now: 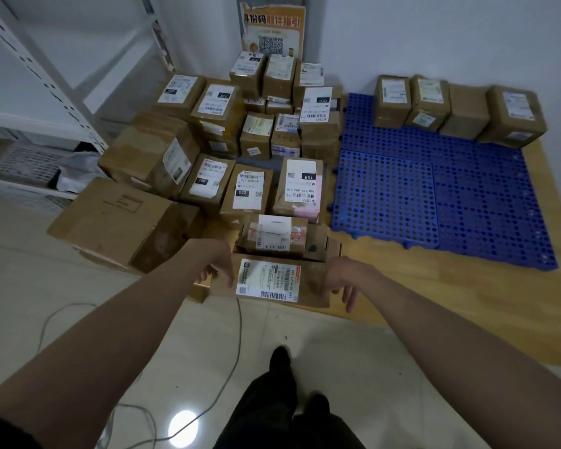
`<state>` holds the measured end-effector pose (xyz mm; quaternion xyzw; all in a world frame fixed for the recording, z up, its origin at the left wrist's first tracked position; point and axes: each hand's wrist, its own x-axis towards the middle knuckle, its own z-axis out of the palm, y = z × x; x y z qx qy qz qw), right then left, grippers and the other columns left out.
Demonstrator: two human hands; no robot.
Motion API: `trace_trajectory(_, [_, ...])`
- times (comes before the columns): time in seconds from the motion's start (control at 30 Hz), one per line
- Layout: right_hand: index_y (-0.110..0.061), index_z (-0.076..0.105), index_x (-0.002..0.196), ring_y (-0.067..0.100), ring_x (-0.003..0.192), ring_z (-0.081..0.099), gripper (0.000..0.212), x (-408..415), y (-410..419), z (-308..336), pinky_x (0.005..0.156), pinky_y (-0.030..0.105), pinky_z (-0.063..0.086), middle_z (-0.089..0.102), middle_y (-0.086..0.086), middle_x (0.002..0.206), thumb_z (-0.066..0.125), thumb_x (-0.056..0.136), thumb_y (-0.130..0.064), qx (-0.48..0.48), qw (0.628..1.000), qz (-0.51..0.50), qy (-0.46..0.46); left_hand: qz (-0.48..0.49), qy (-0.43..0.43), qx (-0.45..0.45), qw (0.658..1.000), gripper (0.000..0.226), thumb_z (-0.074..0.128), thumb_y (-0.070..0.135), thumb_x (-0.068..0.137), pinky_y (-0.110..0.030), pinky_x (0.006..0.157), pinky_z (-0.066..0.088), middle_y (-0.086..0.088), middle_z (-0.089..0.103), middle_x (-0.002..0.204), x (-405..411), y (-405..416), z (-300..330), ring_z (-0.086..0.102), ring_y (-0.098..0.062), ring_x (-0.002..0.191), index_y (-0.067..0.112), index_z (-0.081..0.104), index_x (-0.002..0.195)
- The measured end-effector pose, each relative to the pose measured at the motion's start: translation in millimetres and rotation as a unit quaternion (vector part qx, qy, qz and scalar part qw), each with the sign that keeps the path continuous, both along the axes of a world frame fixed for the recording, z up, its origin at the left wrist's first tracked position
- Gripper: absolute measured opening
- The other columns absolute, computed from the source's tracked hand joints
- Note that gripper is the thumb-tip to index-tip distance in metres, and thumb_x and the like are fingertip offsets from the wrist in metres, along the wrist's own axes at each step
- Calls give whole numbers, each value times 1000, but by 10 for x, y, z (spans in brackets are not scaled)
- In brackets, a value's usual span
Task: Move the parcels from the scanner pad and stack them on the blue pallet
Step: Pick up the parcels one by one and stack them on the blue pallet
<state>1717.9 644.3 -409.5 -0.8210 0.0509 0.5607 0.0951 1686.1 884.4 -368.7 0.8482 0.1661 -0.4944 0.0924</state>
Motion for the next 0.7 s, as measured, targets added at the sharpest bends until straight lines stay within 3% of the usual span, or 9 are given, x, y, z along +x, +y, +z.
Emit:
trace_trajectory(0.17, [3,44,140,38,106,65,55,-107,-76,18,85,48,58,46,19,143,66,91,-10,49,997,-56,-15,11,-20,4,1000,73,82,27,74,-38,87,57,-16,60,121,-176,-105,22,63,-28,100,9,47,136])
trace_trajectory(0.37, [4,38,144,38,111,63,61,-308,-316,249,91,46,55,47,23,142,67,91,-7,40,998,-42,-22,-26,-21,35,999,79,85,29,71,-36,87,57,-13,60,119,-434,-424,244,63,-27,102,9,46,137])
trace_trajectory(0.43, [6,36,144,36,97,68,65,-348,-447,365,94,44,54,52,26,137,68,90,-12,29,999,-32,-29,-59,-33,50,996,80,85,29,71,-32,85,56,-9,57,111,-493,-588,344,60,-24,101,9,45,138])
trace_trajectory(0.5, [6,35,143,32,78,68,69,-373,-598,511,95,41,54,58,28,129,70,89,-18,10,999,-15,-47,-89,-40,63,993,85,86,26,70,-32,87,55,-8,57,117,-528,-771,440,59,-24,104,10,41,141])
trace_trajectory(0.6, [3,31,146,33,98,69,76,-366,-879,682,96,40,54,53,29,134,73,87,-17,0,997,-15,-74,-131,-58,87,986,87,87,28,67,-31,84,56,-6,61,99,-509,-1061,587,62,-21,91,9,42,139])
trace_trajectory(0.7, [-15,16,155,34,114,63,92,-367,-1170,846,93,43,55,30,25,153,75,84,-12,24,992,-34,-116,-159,-99,95,978,89,88,32,64,-33,84,56,-5,60,95,-432,-1354,748,63,-20,85,11,40,136])
